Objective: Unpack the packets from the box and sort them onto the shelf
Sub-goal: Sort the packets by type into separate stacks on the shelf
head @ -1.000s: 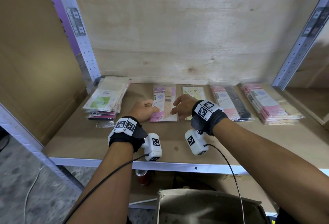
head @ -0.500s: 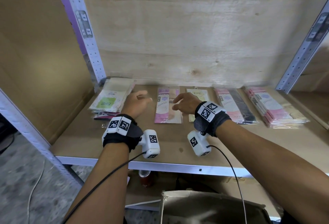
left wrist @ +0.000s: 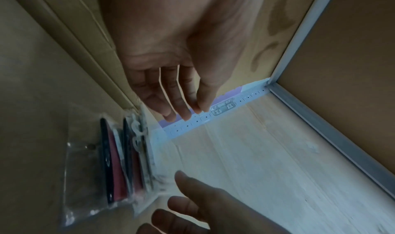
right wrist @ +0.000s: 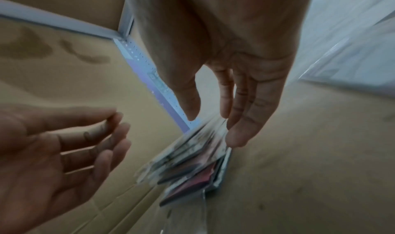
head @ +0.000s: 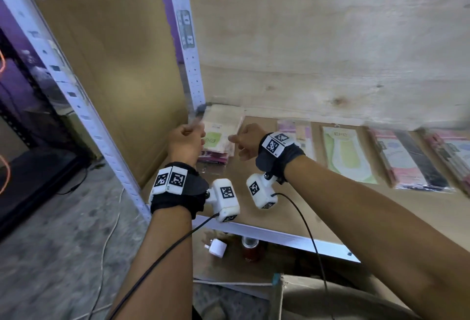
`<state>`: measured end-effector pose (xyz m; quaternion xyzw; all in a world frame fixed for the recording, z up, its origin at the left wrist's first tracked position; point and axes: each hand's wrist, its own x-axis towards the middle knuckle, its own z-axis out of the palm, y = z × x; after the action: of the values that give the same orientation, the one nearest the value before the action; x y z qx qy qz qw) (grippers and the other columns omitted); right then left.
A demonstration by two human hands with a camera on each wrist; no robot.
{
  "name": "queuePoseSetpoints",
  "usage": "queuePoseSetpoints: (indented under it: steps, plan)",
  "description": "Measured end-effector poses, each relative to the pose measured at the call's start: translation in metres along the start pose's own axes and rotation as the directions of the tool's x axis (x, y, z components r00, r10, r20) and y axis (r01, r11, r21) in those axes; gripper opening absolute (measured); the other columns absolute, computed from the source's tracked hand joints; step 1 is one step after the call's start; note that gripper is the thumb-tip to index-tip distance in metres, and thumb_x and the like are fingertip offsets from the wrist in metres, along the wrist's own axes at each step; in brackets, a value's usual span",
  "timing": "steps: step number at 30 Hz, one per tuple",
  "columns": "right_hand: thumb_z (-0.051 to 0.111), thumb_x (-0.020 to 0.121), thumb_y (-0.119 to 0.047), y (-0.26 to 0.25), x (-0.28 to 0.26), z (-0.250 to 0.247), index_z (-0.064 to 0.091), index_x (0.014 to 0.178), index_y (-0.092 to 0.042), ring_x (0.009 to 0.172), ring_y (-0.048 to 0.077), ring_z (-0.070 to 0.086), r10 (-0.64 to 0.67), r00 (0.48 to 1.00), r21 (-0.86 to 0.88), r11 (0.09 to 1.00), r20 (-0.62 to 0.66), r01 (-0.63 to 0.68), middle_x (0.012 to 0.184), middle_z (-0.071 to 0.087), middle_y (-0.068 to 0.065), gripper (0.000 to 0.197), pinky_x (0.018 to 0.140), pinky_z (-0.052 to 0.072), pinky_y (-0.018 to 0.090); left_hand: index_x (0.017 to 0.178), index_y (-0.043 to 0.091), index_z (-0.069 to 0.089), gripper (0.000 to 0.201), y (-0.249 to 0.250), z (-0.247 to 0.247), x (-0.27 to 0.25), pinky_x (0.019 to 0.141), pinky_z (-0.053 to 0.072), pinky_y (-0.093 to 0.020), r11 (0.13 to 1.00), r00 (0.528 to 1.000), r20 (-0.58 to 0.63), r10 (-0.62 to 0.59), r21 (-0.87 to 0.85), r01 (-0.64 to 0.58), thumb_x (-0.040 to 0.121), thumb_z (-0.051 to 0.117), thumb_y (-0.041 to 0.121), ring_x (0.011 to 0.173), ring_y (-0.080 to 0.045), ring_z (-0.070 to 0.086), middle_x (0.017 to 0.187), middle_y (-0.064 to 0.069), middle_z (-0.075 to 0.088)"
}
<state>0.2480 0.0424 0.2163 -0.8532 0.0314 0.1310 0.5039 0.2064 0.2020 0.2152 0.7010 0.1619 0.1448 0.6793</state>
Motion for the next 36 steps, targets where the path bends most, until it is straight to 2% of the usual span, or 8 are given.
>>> queuePoseSetpoints:
  steps: [6,9,13,15,21,27,31,36]
  plan:
    - [0.080,0.072,-0.053,-0.010,0.020,0.023,0.052,0.132,-0.002,0.113,0.036,0.063,0.035,0.999,-0.145,0.989,-0.024,-0.038,0.125,0.064,0.017,0.083,0.094,0.053,0.050,0.083,0.021,0.063,0.014,-0.002,-0.016,0.005,0.061,0.050,-0.024,0.999,1.000,0.000,-0.006,0.037,0.006,0.095,0.065,0.029,0.065,-0.009,0.060,0.082,0.003,0.070]
    - [0.080,0.076,-0.046,-0.007,0.018,0.021,0.058,0.125,-0.003,0.103,0.035,0.068,0.056,0.998,-0.125,0.991,0.014,-0.054,0.115,0.068,0.015,0.069,0.090,0.055,0.051,0.081,0.021,0.062,0.015,-0.003,-0.018,0.007,0.061,0.048,-0.023,0.998,1.000,0.010,-0.004,0.061,0.004,0.094,0.066,0.026,0.064,-0.009,0.059,0.080,0.002,0.069]
    - [0.075,0.086,-0.022,0.002,0.003,0.003,0.059,0.090,-0.003,0.057,0.020,0.067,0.069,0.997,-0.025,0.997,0.041,-0.068,0.075,0.065,0.007,0.025,0.052,0.058,0.031,0.078,0.021,0.063,0.016,-0.003,-0.014,0.006,0.061,0.050,-0.024,0.996,1.000,0.013,-0.005,0.088,0.004,0.093,0.066,0.025,0.063,-0.012,0.060,0.078,0.002,0.070]
    - [0.070,0.090,-0.018,0.007,-0.007,-0.011,0.055,0.079,-0.006,0.063,0.021,0.062,0.019,0.999,-0.059,0.998,0.029,-0.017,0.079,0.062,0.009,0.023,0.055,0.056,0.027,0.078,0.021,0.065,0.016,-0.004,-0.012,0.002,0.067,0.053,-0.027,0.992,1.000,0.026,0.007,0.122,-0.010,0.093,0.066,0.020,0.065,-0.014,0.060,0.082,-0.001,0.071]
    - [0.067,0.091,-0.005,0.015,-0.050,-0.054,0.050,0.112,-0.009,0.070,0.020,0.062,-0.066,0.997,0.361,0.929,-0.038,0.075,0.093,0.063,0.011,0.028,0.047,0.051,0.025,0.126,0.013,0.062,0.049,-0.003,0.001,-0.022,0.084,0.052,-0.029,0.892,0.955,0.270,0.125,0.392,-0.227,0.087,0.049,-0.014,0.097,-0.020,0.058,0.128,-0.014,0.061]
    - [0.057,0.097,-0.013,0.016,-0.095,-0.105,0.062,0.107,-0.003,0.060,0.021,0.056,-0.130,0.991,0.539,0.837,0.033,0.092,0.064,0.067,0.012,0.015,0.053,0.047,0.021,0.134,0.029,0.061,0.056,0.024,0.038,-0.056,0.114,0.034,-0.039,0.597,0.807,0.424,0.412,0.543,-0.590,0.082,0.076,0.016,0.130,-0.026,0.043,0.137,-0.005,0.053]
    - [0.052,0.101,-0.027,0.025,-0.118,-0.138,0.064,0.103,-0.005,0.065,0.017,0.067,-0.106,0.992,0.650,0.760,0.073,0.033,0.080,0.071,0.011,0.026,0.056,0.053,0.020,0.100,0.013,0.072,0.018,0.034,0.067,-0.077,0.095,0.039,-0.037,0.532,0.717,0.399,0.572,0.485,-0.694,0.089,0.071,0.028,0.110,-0.025,0.051,0.106,-0.003,0.064]
    - [0.035,0.104,-0.022,0.055,-0.138,-0.176,0.060,0.107,-0.005,0.071,0.020,0.071,-0.134,0.991,0.720,0.690,0.015,0.082,0.083,0.074,0.011,0.030,0.061,0.053,0.023,0.091,0.005,0.070,0.030,0.037,0.102,-0.101,0.068,0.039,-0.034,0.591,0.702,0.407,0.585,0.379,-0.712,0.091,0.069,0.035,0.083,-0.026,0.053,0.086,-0.005,0.057]
